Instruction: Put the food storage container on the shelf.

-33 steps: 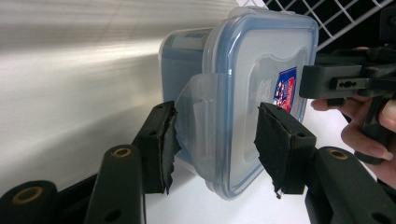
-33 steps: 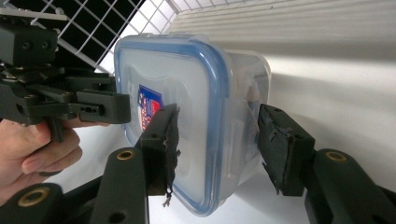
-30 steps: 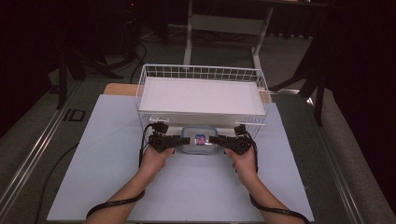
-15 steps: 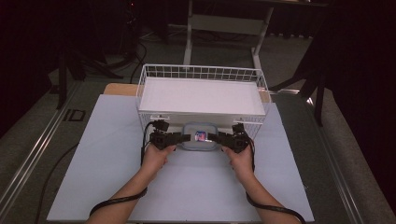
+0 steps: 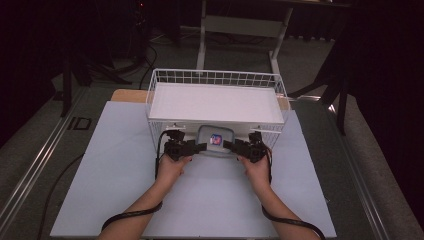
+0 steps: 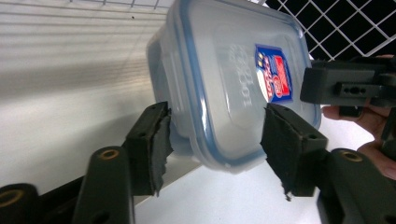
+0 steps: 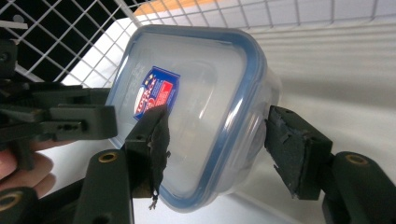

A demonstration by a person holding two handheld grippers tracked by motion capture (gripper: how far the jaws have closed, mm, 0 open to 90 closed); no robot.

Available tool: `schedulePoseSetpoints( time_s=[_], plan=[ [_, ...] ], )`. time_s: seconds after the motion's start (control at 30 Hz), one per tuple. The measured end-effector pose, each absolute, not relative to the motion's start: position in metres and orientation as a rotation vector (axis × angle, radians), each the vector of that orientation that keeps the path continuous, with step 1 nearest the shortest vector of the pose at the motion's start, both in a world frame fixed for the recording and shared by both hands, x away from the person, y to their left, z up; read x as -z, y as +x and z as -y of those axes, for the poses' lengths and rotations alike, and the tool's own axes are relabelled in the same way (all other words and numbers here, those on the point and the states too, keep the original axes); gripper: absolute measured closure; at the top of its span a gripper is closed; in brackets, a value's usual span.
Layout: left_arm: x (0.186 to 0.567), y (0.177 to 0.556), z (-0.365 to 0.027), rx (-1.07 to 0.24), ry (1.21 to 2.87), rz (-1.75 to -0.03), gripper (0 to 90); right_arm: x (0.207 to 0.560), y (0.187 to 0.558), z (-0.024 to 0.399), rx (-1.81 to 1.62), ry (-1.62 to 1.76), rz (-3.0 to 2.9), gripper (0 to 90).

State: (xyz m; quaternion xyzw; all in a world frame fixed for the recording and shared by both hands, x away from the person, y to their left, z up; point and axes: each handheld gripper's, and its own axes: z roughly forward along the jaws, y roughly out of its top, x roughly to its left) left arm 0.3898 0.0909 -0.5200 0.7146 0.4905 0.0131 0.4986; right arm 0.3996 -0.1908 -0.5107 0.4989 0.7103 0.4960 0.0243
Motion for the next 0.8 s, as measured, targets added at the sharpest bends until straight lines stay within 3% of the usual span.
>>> schedulePoseSetpoints(
  time_s=[0.17,0.23,0.3,0.5,0.67,0.8],
  plan=[
    [0.520,0.389,-0.087,-0.040,1.742,-1.197,38.8,0.508,0.399,0.189,-1.479,1.548,-2.176,42.6],
    [0.519,0.387,-0.087,-0.038,1.726,-1.184,34.4,0.512,0.405,0.190,-1.474,1.347,-2.143,42.5],
    [0.517,0.386,-0.089,-0.053,1.730,-1.141,32.8,0.507,0.395,0.186,-1.449,1.490,-2.161,42.3],
    [0.512,0.377,-0.090,-0.091,1.718,-1.069,16.7,0.501,0.384,0.186,-1.396,1.349,-2.148,41.9],
    [0.510,0.364,-0.093,-0.130,1.733,-1.013,15.0,0.494,0.372,0.187,-1.424,1.300,-2.153,43.5],
    [0.509,0.354,-0.096,-0.143,1.745,-0.969,14.8,0.491,0.365,0.186,-1.450,1.266,-2.178,49.7]
  ],
)
